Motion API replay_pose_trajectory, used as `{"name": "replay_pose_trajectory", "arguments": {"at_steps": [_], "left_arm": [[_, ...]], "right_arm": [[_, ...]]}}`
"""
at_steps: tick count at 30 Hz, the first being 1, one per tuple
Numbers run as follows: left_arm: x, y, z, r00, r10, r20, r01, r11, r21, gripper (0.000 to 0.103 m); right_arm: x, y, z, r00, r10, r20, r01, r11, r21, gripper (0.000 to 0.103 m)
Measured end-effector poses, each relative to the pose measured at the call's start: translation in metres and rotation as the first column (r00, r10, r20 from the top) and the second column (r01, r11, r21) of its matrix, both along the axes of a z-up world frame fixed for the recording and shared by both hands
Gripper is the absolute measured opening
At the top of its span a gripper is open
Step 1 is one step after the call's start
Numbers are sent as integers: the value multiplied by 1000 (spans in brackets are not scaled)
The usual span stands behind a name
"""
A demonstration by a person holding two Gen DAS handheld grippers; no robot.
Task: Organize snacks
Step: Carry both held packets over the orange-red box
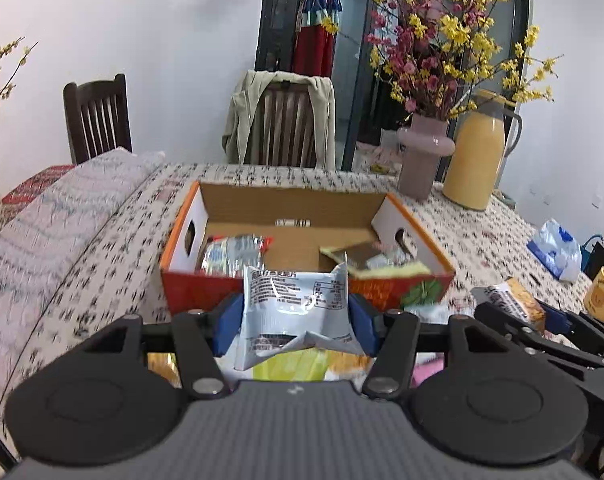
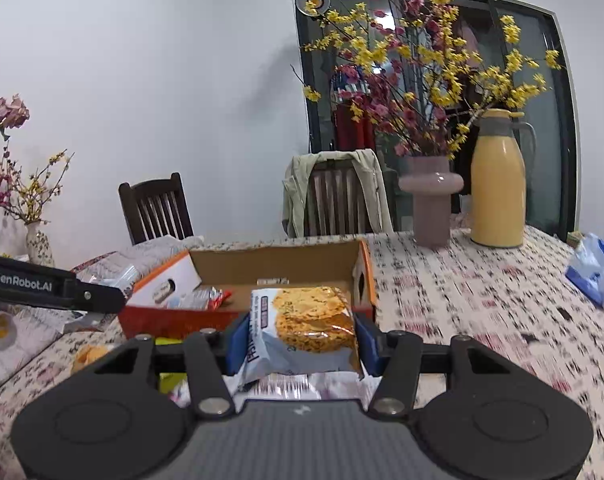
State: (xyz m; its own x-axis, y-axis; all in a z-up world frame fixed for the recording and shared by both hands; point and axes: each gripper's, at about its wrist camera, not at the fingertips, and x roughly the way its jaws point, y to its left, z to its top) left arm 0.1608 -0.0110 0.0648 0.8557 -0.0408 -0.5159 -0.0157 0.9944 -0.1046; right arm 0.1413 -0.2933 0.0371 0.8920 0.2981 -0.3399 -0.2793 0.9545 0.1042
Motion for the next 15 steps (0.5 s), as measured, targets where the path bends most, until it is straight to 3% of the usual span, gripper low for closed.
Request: {"name": "replay_pose_trajectory", "arguments": {"at_steps": [15], "left_arm": [[76,18,27,998,49,32,-49,999,-19,59]], "right_arm": [[92,28,30,1000,19,-2,-19,1000,-7,54]]}}
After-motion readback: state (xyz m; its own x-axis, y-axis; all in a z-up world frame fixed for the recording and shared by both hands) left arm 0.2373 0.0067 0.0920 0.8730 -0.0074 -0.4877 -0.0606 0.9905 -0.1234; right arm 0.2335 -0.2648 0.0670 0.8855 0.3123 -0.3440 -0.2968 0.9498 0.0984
